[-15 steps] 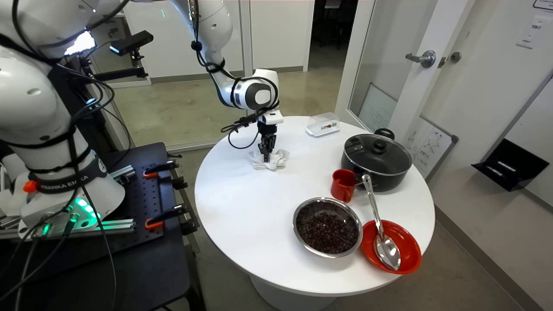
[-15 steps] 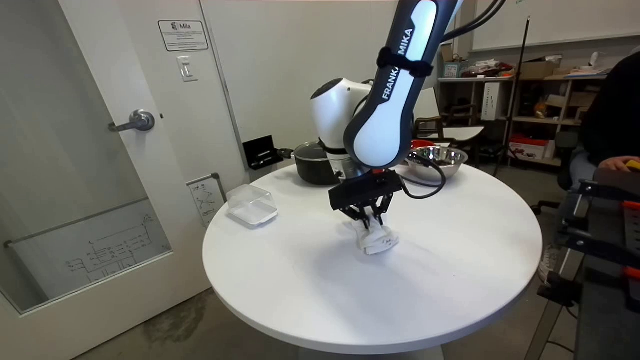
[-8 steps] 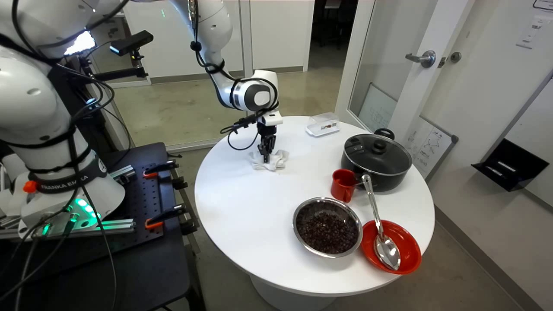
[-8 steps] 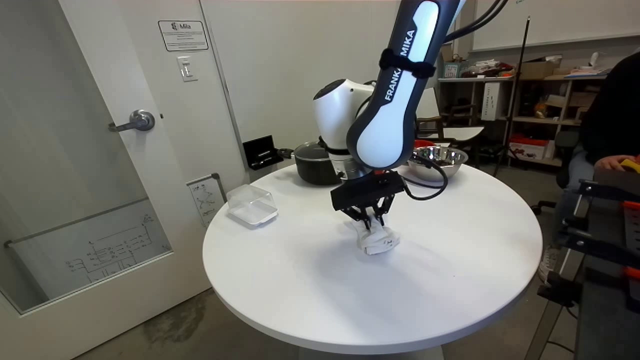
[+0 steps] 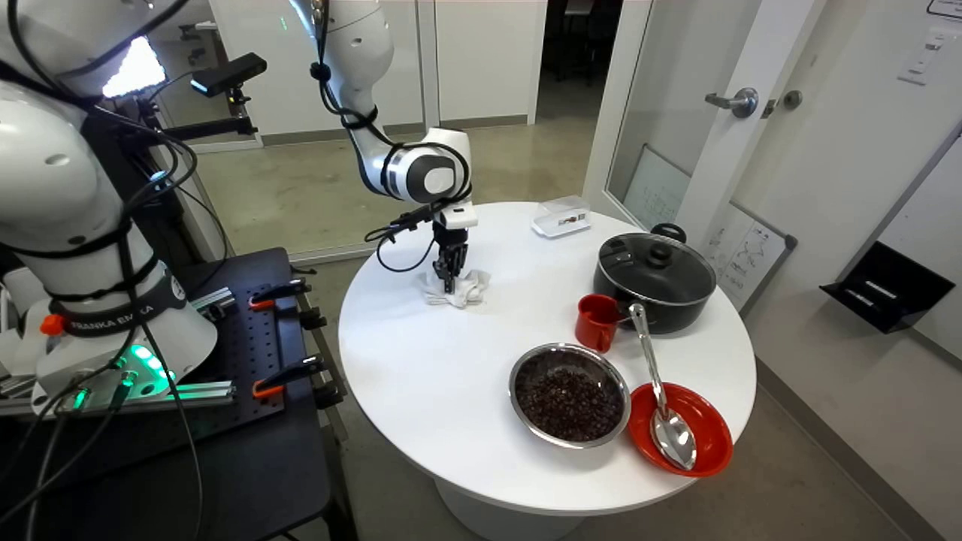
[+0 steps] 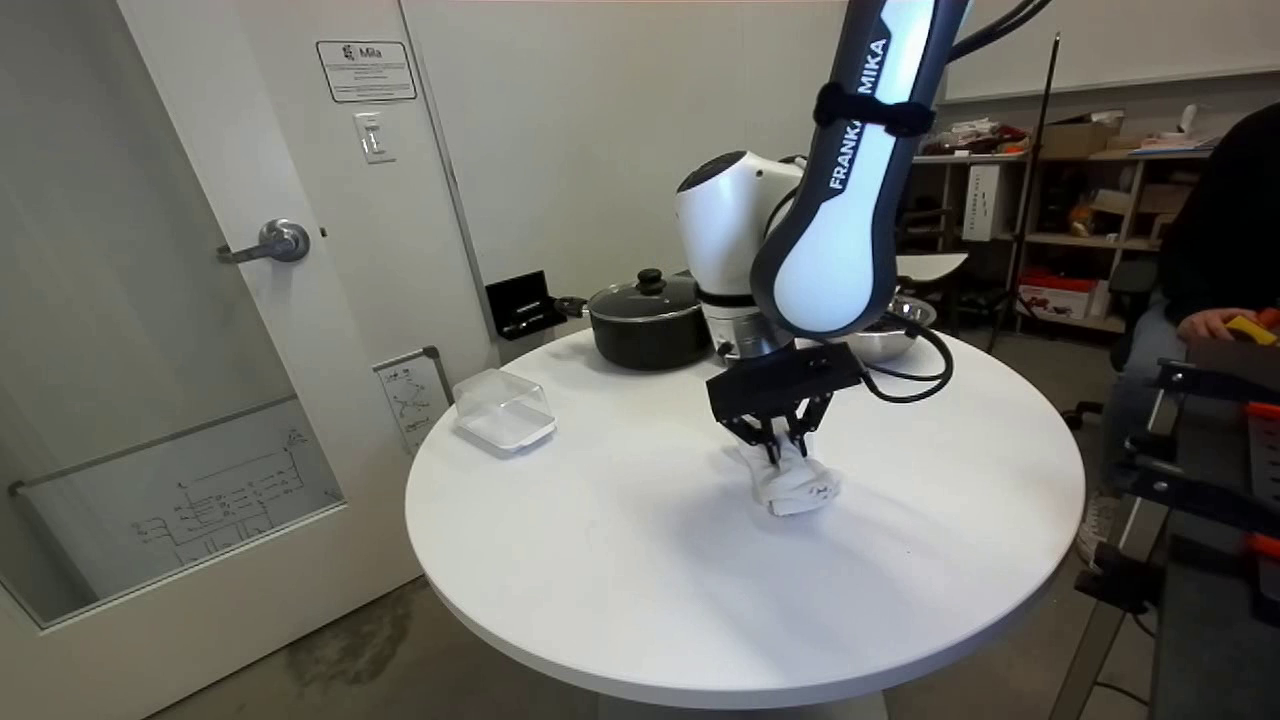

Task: Fold the towel, then use it to wipe the table

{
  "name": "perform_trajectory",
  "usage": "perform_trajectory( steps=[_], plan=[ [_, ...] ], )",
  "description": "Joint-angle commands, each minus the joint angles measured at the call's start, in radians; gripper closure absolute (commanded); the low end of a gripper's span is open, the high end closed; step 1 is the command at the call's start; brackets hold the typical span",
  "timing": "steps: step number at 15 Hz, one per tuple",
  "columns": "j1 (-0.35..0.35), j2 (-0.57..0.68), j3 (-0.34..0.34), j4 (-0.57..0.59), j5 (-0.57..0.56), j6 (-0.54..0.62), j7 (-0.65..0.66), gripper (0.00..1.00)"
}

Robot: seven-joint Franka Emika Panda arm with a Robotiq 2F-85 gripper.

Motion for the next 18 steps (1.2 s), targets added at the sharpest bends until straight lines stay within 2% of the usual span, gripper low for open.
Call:
perform_trajectory(
  steps=[1,5,12,18],
  plan=[
    [-0.019,-0.041,0.007,-0.119,0.022,0.027,-0.038,0.95],
    [-0.032,-0.071,-0.004,-0.199,0.022,0.032,-0.034,0.95],
    [-0.030,-0.105,-0.067,-0.323,0.009,0.046,-0.005,0.95],
    [-0.062,-0.104,-0.048,-0.378,0.090,0.246,-0.019,0.95]
  ],
)
